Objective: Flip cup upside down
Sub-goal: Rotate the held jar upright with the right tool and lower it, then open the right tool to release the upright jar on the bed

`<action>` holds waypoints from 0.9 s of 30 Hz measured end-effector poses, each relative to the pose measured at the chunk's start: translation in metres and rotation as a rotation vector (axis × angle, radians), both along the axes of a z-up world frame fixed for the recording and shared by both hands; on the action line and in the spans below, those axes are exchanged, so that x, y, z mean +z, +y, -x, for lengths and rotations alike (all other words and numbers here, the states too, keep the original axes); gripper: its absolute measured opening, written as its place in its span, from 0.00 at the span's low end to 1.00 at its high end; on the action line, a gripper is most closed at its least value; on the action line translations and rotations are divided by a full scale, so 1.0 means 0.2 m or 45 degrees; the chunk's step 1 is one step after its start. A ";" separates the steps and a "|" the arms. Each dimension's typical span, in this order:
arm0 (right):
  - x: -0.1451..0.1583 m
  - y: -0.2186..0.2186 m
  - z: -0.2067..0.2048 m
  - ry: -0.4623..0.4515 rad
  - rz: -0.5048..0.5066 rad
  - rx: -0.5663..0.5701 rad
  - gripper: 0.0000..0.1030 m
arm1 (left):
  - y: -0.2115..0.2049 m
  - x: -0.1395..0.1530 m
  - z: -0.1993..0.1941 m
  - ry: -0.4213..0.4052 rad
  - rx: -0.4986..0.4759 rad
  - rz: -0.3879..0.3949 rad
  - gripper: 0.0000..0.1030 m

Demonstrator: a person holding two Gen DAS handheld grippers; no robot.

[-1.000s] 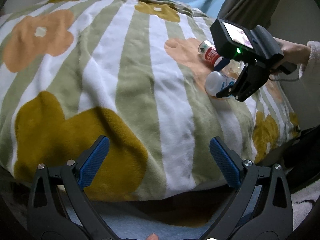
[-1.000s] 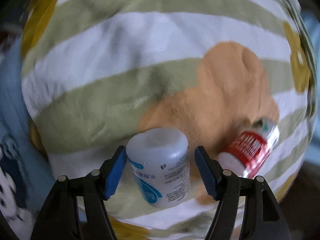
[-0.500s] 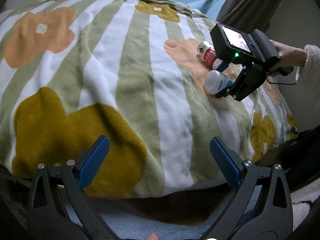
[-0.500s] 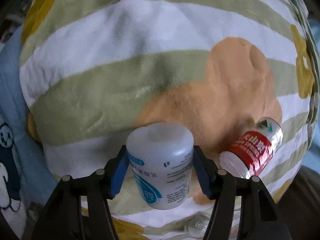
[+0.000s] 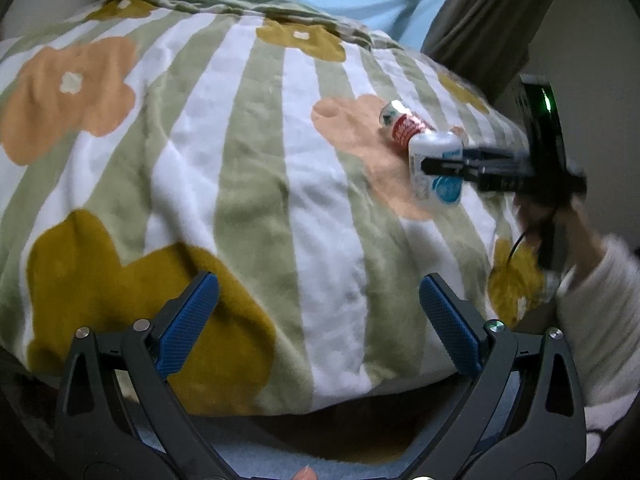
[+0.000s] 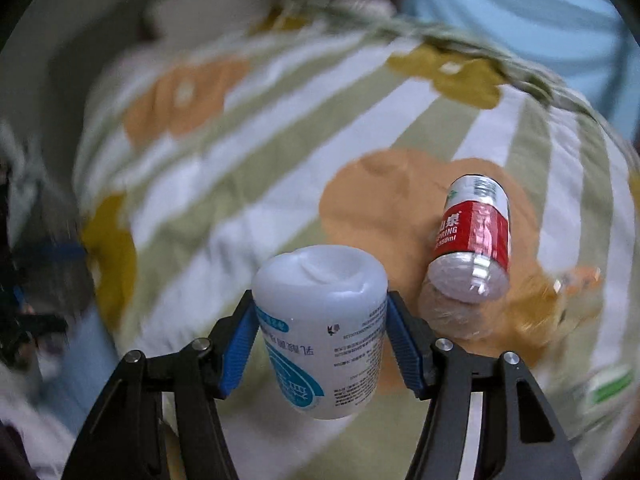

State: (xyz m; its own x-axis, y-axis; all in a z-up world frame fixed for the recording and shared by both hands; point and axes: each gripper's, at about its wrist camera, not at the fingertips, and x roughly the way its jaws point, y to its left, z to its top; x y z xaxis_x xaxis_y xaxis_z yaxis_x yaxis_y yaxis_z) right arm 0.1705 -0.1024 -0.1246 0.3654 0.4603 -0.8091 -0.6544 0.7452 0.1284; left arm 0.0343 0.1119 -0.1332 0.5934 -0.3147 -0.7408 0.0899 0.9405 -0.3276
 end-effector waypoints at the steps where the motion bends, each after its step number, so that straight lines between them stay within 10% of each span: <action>1: -0.02 -0.04 0.02 -0.035 -0.063 -0.043 0.56 | 0.00 0.01 0.00 -0.008 0.004 -0.003 0.97; 27: -0.22 -0.16 0.11 -0.115 -0.067 -0.141 0.62 | -0.08 0.14 0.07 -0.092 0.001 -0.034 0.97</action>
